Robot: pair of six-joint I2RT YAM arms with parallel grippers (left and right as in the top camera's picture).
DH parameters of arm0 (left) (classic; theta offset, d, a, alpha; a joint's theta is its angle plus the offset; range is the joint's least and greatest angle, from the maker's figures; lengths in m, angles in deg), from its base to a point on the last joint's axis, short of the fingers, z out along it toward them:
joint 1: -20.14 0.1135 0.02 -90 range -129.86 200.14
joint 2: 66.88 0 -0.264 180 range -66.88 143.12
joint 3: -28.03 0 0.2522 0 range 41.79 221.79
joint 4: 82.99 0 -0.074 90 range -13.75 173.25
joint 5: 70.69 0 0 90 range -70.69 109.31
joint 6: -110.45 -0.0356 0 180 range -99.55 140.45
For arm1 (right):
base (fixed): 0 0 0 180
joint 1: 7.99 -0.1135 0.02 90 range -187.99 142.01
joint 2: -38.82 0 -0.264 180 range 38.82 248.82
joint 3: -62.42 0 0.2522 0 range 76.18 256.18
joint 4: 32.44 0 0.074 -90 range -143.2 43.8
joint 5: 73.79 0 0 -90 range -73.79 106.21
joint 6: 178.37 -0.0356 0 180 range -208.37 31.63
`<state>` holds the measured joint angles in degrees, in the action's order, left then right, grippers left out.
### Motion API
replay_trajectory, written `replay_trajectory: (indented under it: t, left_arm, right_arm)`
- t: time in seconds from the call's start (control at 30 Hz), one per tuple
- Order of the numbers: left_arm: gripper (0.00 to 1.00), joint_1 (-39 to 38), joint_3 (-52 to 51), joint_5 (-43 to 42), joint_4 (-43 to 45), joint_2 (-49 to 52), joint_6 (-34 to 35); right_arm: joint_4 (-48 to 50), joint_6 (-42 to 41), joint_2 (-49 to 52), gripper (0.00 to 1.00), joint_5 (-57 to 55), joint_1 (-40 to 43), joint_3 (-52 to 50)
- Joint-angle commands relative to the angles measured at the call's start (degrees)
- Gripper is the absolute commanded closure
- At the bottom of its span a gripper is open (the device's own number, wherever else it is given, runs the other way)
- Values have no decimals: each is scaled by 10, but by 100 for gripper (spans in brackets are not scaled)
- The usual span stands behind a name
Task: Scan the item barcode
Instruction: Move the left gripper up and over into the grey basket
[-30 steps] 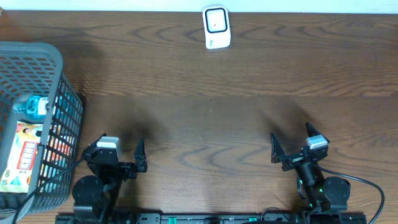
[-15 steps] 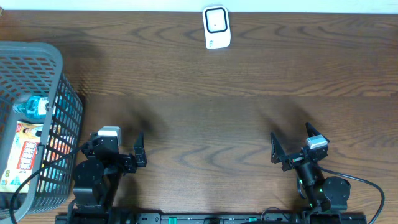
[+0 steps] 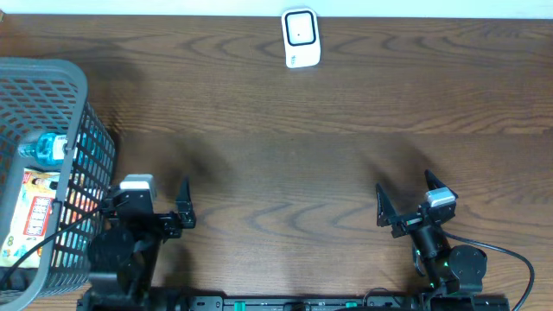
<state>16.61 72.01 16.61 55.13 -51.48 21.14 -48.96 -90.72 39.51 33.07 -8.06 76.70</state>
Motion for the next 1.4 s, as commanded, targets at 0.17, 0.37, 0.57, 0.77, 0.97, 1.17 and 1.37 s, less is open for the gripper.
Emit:
replay_trajectory:
  t: [0.17, 0.37, 0.57, 0.77, 0.97, 1.17, 1.37]
  left_arm:
    - [0, 2, 100, -29, -31, 27, 7]
    - [0, 2, 223, -29, -110, 119, 7]
    - [0, 2, 328, -113, -190, 196, -34]
    - [0, 2, 329, -163, -185, 204, -34]
    - [0, 3, 354, -96, -188, 219, -13]
    - [0, 3, 416, 138, -216, 267, 63]
    - [0, 3, 461, 282, -199, 305, 86]
  right_arm:
    - [-2, -4, -3, 1, -3, -4, -2]
    - [-2, -4, -3, 1, -3, -4, -2]
    - [-2, -4, -3, 1, -3, -4, -2]
    - [-2, -4, -3, 1, -3, -4, -2]
    - [-2, -4, -3, 1, -3, -4, -2]
    - [-2, -4, -3, 1, -3, -4, -2]
    - [-2, -4, -3, 1, -3, -4, -2]
